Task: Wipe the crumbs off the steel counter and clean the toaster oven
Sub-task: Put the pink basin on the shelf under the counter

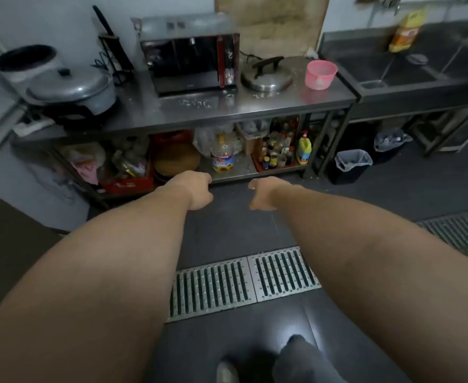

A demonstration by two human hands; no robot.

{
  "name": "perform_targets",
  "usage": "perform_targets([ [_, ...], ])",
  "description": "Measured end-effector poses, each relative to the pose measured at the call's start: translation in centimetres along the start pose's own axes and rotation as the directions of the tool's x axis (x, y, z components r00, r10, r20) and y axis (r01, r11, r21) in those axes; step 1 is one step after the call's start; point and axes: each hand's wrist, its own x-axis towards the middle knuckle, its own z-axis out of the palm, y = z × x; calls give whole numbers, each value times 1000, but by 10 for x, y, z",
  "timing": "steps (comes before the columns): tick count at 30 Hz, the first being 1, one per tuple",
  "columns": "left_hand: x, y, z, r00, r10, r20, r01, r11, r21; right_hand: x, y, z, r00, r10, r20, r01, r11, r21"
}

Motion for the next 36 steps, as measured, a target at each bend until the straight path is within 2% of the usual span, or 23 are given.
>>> perform_targets([
  [10, 85, 65, -52, 998, 63, -3, -62, 990, 123, 60, 69, -81, 998, 38, -51, -36, 998, 44],
  [17, 208, 134, -108, 994, 104, -29, -97, 977, 189, 149, 150, -157, 993, 19, -120, -15, 999, 40],
  [23, 302, 201, -137, 984, 171, -45, -161, 973, 163, 208, 221, -215, 992, 79, -96, -74, 996, 50],
  [29, 376, 221, -163, 988, 153, 1, -150, 967, 204, 263, 256, -256, 988, 105, -115, -91, 989, 120],
  [36, 493, 241, -202, 967, 254, -33, -242, 950, 199, 341, 290, -297, 970, 224, -91, -212, 969, 126],
])
